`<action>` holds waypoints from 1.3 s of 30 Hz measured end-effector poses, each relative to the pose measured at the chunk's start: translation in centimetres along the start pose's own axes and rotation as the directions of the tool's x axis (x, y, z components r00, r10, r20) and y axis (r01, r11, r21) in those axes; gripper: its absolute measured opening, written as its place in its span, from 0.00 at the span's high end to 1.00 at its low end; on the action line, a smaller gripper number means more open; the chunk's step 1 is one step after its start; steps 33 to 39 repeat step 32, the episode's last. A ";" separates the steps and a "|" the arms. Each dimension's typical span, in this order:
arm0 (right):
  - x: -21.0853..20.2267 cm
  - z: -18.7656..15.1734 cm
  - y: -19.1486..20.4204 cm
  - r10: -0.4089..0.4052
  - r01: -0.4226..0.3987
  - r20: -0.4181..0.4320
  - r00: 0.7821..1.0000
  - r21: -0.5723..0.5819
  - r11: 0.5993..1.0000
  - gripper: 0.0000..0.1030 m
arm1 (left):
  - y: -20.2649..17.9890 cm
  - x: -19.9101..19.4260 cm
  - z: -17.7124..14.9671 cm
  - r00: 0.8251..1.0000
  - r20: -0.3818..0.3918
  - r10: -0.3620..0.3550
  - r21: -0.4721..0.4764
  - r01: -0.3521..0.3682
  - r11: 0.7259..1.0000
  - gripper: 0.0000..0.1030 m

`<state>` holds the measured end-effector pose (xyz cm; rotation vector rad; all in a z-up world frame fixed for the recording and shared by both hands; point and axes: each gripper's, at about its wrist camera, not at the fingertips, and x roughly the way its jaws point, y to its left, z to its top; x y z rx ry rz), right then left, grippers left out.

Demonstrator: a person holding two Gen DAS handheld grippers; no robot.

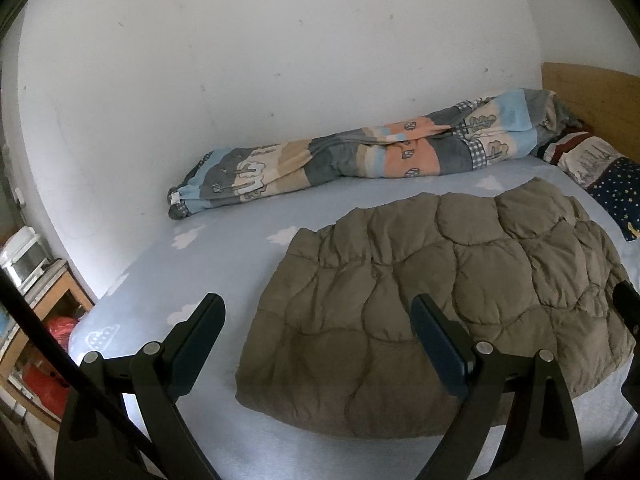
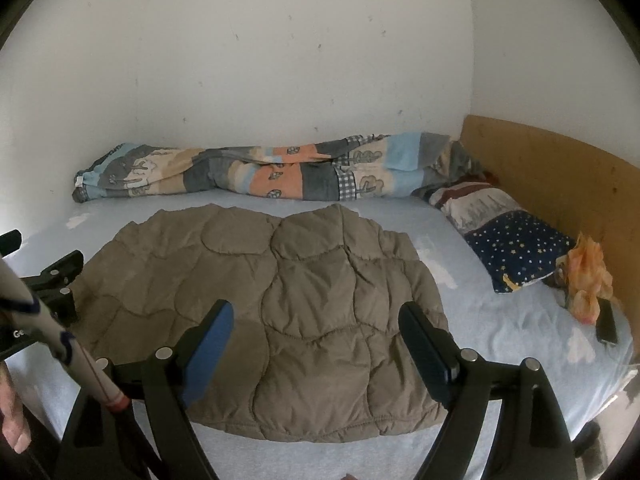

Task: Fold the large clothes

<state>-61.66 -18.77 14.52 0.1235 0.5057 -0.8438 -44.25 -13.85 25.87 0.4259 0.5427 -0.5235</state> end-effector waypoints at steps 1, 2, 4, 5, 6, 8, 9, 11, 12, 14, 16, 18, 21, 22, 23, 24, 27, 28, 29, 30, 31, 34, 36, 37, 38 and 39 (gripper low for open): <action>0.0 0.0 0.0 0.000 0.000 -0.001 1.000 0.000 1.000 0.14 | 0.0 0.0 0.0 1.000 -0.001 0.003 0.001 -0.003 1.000 0.09; 0.0 0.0 0.0 0.002 -0.002 -0.001 1.000 0.000 1.000 0.14 | 0.0 0.0 0.0 1.000 -0.001 0.007 0.001 -0.007 1.000 0.09; 0.1 0.0 0.2 0.002 -0.002 0.000 1.000 -0.005 1.000 0.14 | 0.0 0.1 -0.1 1.000 -0.004 0.007 0.002 -0.007 1.000 0.09; 0.1 0.0 0.2 0.002 -0.002 -0.001 1.000 -0.008 1.000 0.14 | 0.0 0.2 -0.1 1.000 -0.005 0.007 0.003 -0.007 1.000 0.09; 0.1 -0.1 0.2 0.002 -0.002 -0.001 1.000 -0.009 1.000 0.14 | 0.0 0.2 -0.1 1.000 -0.004 0.011 0.004 -0.011 1.000 0.09; 0.2 -0.1 0.3 0.001 -0.001 -0.003 1.000 -0.013 1.000 0.14 | -0.1 0.2 -0.1 1.000 -0.005 0.014 0.006 -0.014 1.000 0.09; 0.2 -0.1 0.2 0.000 0.000 -0.003 1.000 -0.013 1.000 0.14 | -0.1 0.3 -0.1 1.000 -0.006 0.016 0.008 -0.016 1.000 0.09; 0.2 -0.2 0.2 0.003 -0.003 -0.005 1.000 -0.012 1.000 0.14 | -0.2 0.4 -0.2 1.000 -0.008 0.018 0.013 -0.018 1.000 0.09; 0.2 -0.2 0.3 -0.001 0.001 -0.005 1.000 -0.013 1.000 0.14 | -0.2 0.4 -0.2 1.000 -0.008 0.020 0.015 -0.020 1.000 0.09; 0.2 -0.2 0.3 -0.002 0.002 -0.004 1.000 -0.012 1.000 0.14 | -0.2 0.4 -0.2 1.000 -0.009 0.020 0.016 -0.020 1.000 0.09; 0.2 -0.3 0.3 -0.006 0.005 -0.006 1.000 -0.012 1.000 0.14 | -0.2 0.4 -0.2 1.000 -0.008 0.026 0.016 -0.026 1.000 0.09; 0.2 -0.3 0.2 -0.006 0.006 -0.007 1.000 -0.011 1.000 0.14 | -0.3 0.4 -0.3 1.000 -0.008 0.027 0.018 -0.027 0.999 0.09; 0.1 -0.3 0.1 -0.009 0.009 -0.007 1.000 -0.011 1.000 0.14 | -0.3 0.3 -0.4 1.000 -0.006 0.031 0.022 -0.031 0.999 0.09; 0.1 -0.3 0.1 -0.009 0.009 -0.007 1.000 -0.010 1.000 0.14 | -0.3 0.3 -0.4 0.999 -0.005 0.034 0.023 -0.034 0.999 0.09; 0.1 -0.3 0.1 -0.009 0.009 -0.007 1.000 -0.009 1.000 0.14 | -0.3 0.3 -0.5 0.999 -0.004 0.037 0.025 -0.037 0.999 0.09; 0.1 -0.3 0.1 -0.010 0.010 -0.006 1.000 -0.011 1.000 0.14 | -0.3 0.2 -0.5 0.999 -0.005 0.038 0.026 -0.038 0.999 0.09; 0.1 -0.3 -0.1 -0.012 0.012 -0.007 1.000 -0.009 1.000 0.14 | -0.3 0.5 -0.4 0.999 -0.034 0.021 0.027 -0.020 0.999 0.09; 0.1 -0.3 -0.1 -0.014 0.014 -0.006 1.000 -0.008 1.000 0.13 | -0.3 0.7 -0.4 0.998 -0.057 -0.007 0.029 0.008 1.000 0.09; 0.1 -0.3 -0.1 -0.014 0.014 -0.006 1.000 -0.007 1.000 0.13 | -0.2 1.0 -0.4 0.996 -0.082 -0.034 0.027 0.036 0.999 0.09; 0.1 -0.3 -0.2 -0.013 0.013 -0.006 1.000 -0.005 1.000 0.13 | -0.1 1.1 -0.4 0.995 -0.090 -0.049 0.022 0.051 0.998 0.09; 0.1 -0.3 -0.2 -0.008 0.008 -0.007 1.000 -0.002 1.000 0.13 | 0.2 1.0 -0.4 0.994 -0.090 -0.061 0.014 0.063 0.998 0.09; 0.1 -0.3 -0.2 -0.002 0.002 -0.008 1.000 0.000 1.000 0.13 | 0.4 1.0 -0.3 0.994 -0.085 -0.063 0.011 0.064 0.998 0.09; 0.1 -0.3 -0.2 -0.002 0.002 -0.008 1.000 0.000 1.000 0.13 | 0.4 1.0 -0.3 0.994 -0.085 -0.063 0.011 0.064 0.998 0.09; 0.1 -0.3 -0.2 -0.002 0.002 -0.008 1.000 0.000 1.000 0.13 | 0.4 1.0 -0.3 0.994 -0.085 -0.063 0.011 0.064 0.998 0.09; 0.1 -0.3 -0.2 -0.002 0.002 -0.008 1.000 0.000 1.000 0.13 | 0.4 1.0 -0.3 0.994 -0.085 -0.063 0.011 0.064 0.998 0.09; 0.1 -0.3 -0.2 -0.002 0.002 -0.008 1.000 0.000 1.000 0.13 | 0.4 1.0 -0.3 0.994 -0.085 -0.063 0.011 0.064 0.998 0.09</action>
